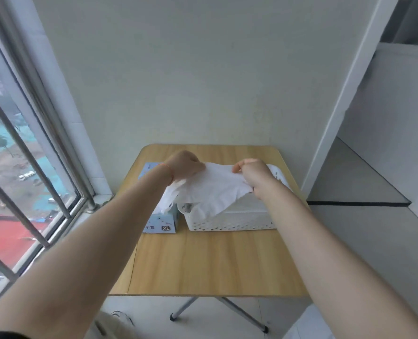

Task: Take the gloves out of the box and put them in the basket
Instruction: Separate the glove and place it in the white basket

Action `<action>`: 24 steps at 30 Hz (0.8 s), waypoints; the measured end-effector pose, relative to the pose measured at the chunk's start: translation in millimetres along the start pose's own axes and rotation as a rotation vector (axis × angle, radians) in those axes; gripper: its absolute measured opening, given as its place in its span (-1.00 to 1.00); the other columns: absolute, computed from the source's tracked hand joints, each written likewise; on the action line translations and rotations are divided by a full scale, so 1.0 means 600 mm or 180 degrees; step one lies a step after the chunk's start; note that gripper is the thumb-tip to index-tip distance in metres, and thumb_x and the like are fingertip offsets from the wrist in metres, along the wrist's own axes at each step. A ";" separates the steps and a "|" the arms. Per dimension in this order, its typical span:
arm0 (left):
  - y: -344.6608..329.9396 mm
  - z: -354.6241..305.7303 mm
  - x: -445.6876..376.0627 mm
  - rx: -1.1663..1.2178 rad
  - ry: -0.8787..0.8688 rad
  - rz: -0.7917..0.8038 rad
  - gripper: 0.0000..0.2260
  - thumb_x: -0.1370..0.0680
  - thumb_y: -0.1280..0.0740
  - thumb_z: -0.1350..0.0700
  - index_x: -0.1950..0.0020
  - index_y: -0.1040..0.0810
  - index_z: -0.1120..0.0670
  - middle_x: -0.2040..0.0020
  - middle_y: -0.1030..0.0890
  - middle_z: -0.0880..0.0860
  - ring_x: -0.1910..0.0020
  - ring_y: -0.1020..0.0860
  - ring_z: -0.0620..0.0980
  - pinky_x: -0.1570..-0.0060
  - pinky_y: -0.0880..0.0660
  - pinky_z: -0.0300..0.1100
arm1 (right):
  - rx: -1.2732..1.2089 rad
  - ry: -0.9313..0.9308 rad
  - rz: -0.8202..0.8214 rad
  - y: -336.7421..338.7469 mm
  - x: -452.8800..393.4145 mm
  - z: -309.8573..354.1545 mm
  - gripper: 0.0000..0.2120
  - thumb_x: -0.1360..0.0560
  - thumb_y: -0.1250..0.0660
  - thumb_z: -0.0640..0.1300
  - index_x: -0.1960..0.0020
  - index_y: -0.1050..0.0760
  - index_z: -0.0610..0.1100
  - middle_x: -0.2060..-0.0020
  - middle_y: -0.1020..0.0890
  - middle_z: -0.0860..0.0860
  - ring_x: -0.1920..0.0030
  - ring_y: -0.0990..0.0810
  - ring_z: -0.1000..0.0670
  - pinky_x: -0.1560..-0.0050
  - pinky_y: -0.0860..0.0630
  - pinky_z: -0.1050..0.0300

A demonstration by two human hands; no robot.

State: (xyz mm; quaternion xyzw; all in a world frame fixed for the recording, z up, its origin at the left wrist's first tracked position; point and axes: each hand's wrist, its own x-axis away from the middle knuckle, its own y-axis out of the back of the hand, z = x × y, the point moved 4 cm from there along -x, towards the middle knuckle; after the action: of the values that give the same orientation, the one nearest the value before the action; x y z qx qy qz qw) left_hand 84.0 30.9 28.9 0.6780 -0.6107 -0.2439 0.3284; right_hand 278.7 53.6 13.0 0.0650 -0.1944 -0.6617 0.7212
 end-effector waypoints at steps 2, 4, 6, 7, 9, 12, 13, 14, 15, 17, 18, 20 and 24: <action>-0.019 -0.015 -0.014 -0.0405 -0.0151 0.0051 -0.84 -0.53 -0.32 0.12 0.22 -0.59 0.11 0.21 -0.58 0.08 0.19 -0.53 0.06 0.13 -0.49 -0.13 | 0.0032 -0.0198 -0.0054 0.021 -0.006 -0.014 -0.80 -0.47 -0.22 -0.25 0.22 -0.58 -0.08 0.05 -0.54 0.00 0.10 -0.49 -0.06 0.04 -0.43 0.10; -0.038 -0.023 -0.029 -0.0719 -0.0240 0.0037 -0.90 -0.53 -0.33 0.12 0.11 -0.63 0.07 0.12 -0.61 0.06 0.16 -0.56 0.04 0.10 -0.53 -0.14 | 0.0055 -0.0234 -0.0133 0.041 -0.016 -0.031 -0.91 -0.42 -0.30 -0.18 0.16 -0.60 -0.10 0.09 -0.55 0.00 0.18 -0.48 -0.01 0.05 -0.42 0.09; -0.053 -0.023 -0.039 -0.0809 -0.0254 -0.0026 -0.92 -0.52 -0.32 0.14 0.10 -0.61 0.00 0.09 -0.59 0.00 0.23 -0.55 0.00 0.18 -0.51 -0.17 | 0.0134 -0.0165 -0.0199 0.051 -0.025 -0.047 -0.94 -0.43 -0.33 -0.17 0.22 -0.52 -0.08 0.25 -0.51 0.02 0.28 -0.45 0.03 0.15 -0.39 0.14; -0.057 -0.020 -0.041 -0.0874 -0.0240 -0.0092 -0.87 -0.52 -0.29 0.16 0.08 -0.59 -0.03 0.05 -0.59 -0.01 0.22 -0.56 0.00 0.17 -0.53 -0.16 | 0.0186 -0.0108 -0.0205 0.050 -0.034 -0.055 -0.85 -0.44 -0.32 -0.18 0.29 -0.44 -0.07 0.34 -0.45 0.03 0.34 -0.40 0.03 0.23 -0.34 0.16; -0.063 -0.015 -0.047 -0.1198 -0.0328 -0.0280 -0.75 -0.52 -0.22 0.24 -0.03 -0.59 -0.06 -0.07 -0.56 0.01 0.06 -0.58 0.06 0.06 -0.55 -0.09 | 0.0479 0.0013 -0.0138 0.045 -0.047 -0.066 -0.78 -0.48 -0.24 -0.23 0.31 -0.31 -0.07 0.37 -0.35 0.01 0.36 -0.32 -0.01 0.31 -0.24 0.15; -0.069 -0.026 -0.040 -0.1677 -0.0810 -0.0544 -0.73 -0.54 -0.25 0.24 -0.16 -0.57 -0.01 -0.13 -0.52 0.05 -0.13 -0.51 0.10 -0.11 -0.48 0.00 | 0.0898 0.0182 -0.0045 0.040 -0.058 -0.073 -0.87 -0.55 -0.19 -0.18 0.15 -0.45 -0.07 0.15 -0.50 -0.05 0.14 -0.44 -0.03 0.07 -0.46 0.10; -0.073 -0.031 -0.034 -0.1692 -0.0933 -0.0503 -0.77 -0.55 -0.26 0.20 -0.13 -0.58 -0.02 -0.10 -0.53 0.04 -0.11 -0.52 0.09 -0.10 -0.49 -0.01 | 0.1006 0.0221 -0.0024 0.040 -0.060 -0.075 -0.85 -0.57 -0.19 -0.17 0.16 -0.46 -0.04 0.10 -0.52 -0.05 0.10 -0.45 -0.03 -0.01 -0.46 0.10; -0.079 -0.036 -0.028 -0.1652 -0.1038 -0.0402 -0.83 -0.55 -0.28 0.15 -0.07 -0.59 -0.03 -0.05 -0.53 0.01 -0.07 -0.54 0.07 -0.07 -0.51 -0.01 | 0.1090 0.0253 -0.0017 0.040 -0.062 -0.075 -0.80 -0.58 -0.18 -0.17 0.20 -0.43 -0.01 0.08 -0.52 -0.05 0.08 -0.45 -0.03 -0.02 -0.45 0.12; -0.085 -0.040 -0.020 -0.1589 -0.1068 -0.0242 -0.89 -0.55 -0.29 0.09 0.00 -0.59 -0.07 -0.01 -0.53 -0.02 -0.04 -0.55 0.05 -0.05 -0.52 -0.03 | 0.1145 0.0270 -0.0030 0.040 -0.062 -0.075 -0.77 -0.58 -0.18 -0.18 0.23 -0.41 0.01 0.08 -0.52 -0.05 0.08 -0.45 -0.03 0.00 -0.43 0.14; -0.098 -0.045 -0.007 -0.1459 -0.0990 0.0134 -0.95 -0.54 -0.34 -0.07 0.08 -0.56 -0.15 0.02 -0.52 -0.07 -0.04 -0.53 -0.02 -0.06 -0.49 -0.10 | 0.1271 0.0297 -0.0074 0.041 -0.060 -0.072 -0.75 -0.58 -0.17 -0.19 0.26 -0.40 -0.02 0.11 -0.53 -0.06 0.09 -0.47 -0.05 0.08 -0.42 0.16; -0.104 -0.047 -0.002 -0.1394 -0.0925 0.0310 -0.90 -0.52 -0.35 -0.15 0.08 -0.56 -0.16 0.02 -0.52 -0.08 -0.04 -0.51 -0.06 -0.04 -0.45 -0.14 | 0.1313 0.0290 -0.0123 0.041 -0.058 -0.071 -0.76 -0.57 -0.17 -0.21 0.25 -0.44 -0.08 0.13 -0.55 -0.10 0.09 -0.51 -0.10 0.12 -0.46 0.14; -0.113 -0.049 0.009 -0.1274 -0.0846 0.0598 -0.76 -0.46 -0.40 -0.26 0.00 -0.58 -0.16 0.00 -0.51 -0.08 -0.02 -0.49 -0.10 0.00 -0.37 -0.20 | 0.1342 0.0320 -0.0265 0.043 -0.053 -0.069 -0.78 -0.56 -0.15 -0.24 0.02 -0.56 -0.28 0.03 -0.62 -0.19 -0.01 -0.60 -0.21 0.03 -0.56 -0.01; -0.118 -0.040 0.019 -0.1549 -0.0903 0.0854 -0.48 -0.33 -0.50 -0.29 -0.22 -0.50 -0.18 -0.09 -0.45 -0.05 -0.12 -0.43 -0.03 -0.16 -0.38 -0.12 | 0.1635 0.0491 -0.0506 0.051 -0.042 -0.063 -0.69 -0.51 -0.15 -0.32 -0.17 -0.56 -0.29 -0.16 -0.60 -0.17 -0.13 -0.59 -0.17 -0.10 -0.56 -0.03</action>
State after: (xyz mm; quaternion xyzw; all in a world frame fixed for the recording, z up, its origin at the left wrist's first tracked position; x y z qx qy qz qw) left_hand 150.6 26.1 -6.9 0.4521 -0.6581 -0.4295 0.4218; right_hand 319.7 75.5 -15.9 0.3109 -0.2945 -0.6383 0.6396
